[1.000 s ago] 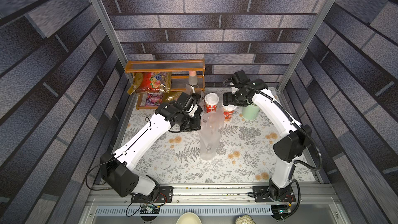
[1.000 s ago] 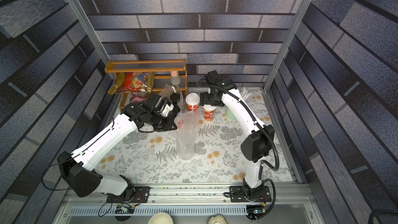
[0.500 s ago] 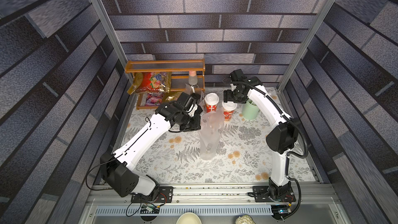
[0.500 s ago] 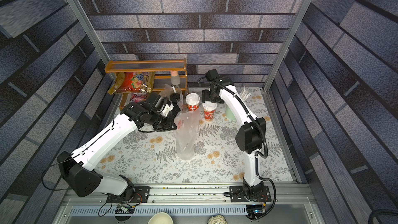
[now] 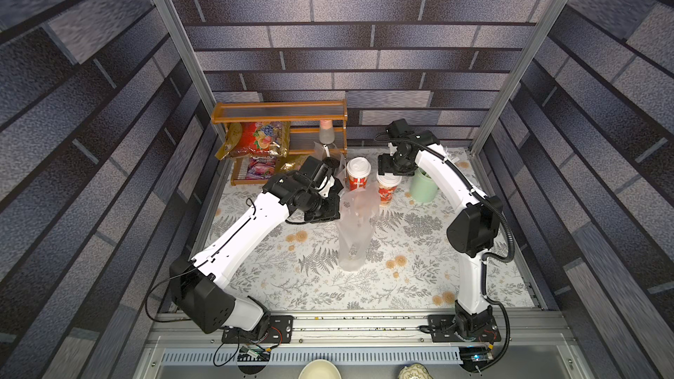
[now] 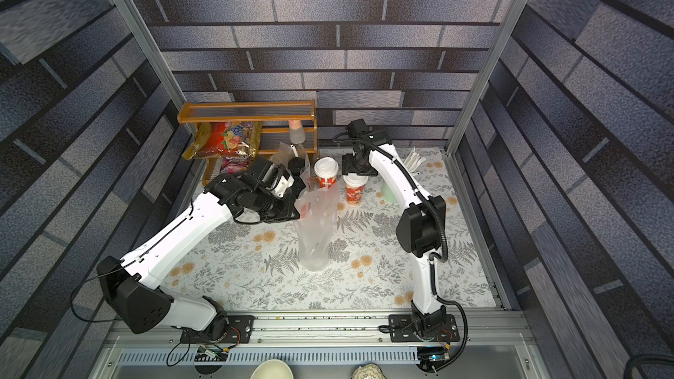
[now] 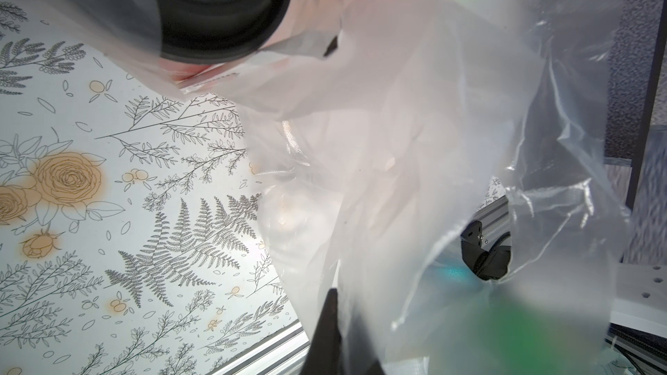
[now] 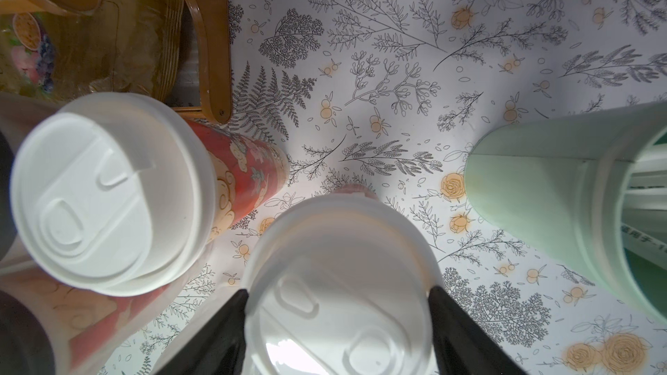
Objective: Pack milk tea into plastic carrier bags
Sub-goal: Pick up the milk tea cup at the center of the board.
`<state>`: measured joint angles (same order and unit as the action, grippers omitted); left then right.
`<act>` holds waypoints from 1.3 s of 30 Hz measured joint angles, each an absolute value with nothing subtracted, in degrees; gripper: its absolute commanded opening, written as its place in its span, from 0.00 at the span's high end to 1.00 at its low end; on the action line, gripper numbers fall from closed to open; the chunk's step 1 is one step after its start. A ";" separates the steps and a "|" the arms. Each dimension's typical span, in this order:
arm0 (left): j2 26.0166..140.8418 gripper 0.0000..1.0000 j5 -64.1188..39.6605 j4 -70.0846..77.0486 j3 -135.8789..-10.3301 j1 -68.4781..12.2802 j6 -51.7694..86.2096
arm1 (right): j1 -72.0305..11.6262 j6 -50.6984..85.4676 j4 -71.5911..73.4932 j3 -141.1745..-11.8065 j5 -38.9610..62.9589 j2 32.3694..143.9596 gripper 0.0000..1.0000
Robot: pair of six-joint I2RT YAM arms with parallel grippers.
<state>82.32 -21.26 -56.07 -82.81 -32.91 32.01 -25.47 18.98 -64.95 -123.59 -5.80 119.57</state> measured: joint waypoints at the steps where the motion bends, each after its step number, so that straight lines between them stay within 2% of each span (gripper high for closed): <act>1: 82.32 0.94 -21.28 -56.07 -82.78 -32.91 32.01 | -25.47 18.94 -64.97 -123.59 -6.00 119.57 0.23; 16: 82.32 0.94 -22.28 -56.10 -82.63 -32.80 32.01 | -26.48 17.45 -66.19 -124.55 -10.50 120.64 0.23; 33: 82.32 0.94 -22.28 -56.07 -82.63 -32.53 32.01 | -27.16 17.45 -70.08 -127.37 -12.99 120.40 0.36; 39: 82.32 0.94 -22.28 -55.66 -82.63 -32.53 32.14 | -27.83 17.47 -74.65 -130.06 -13.02 115.42 0.38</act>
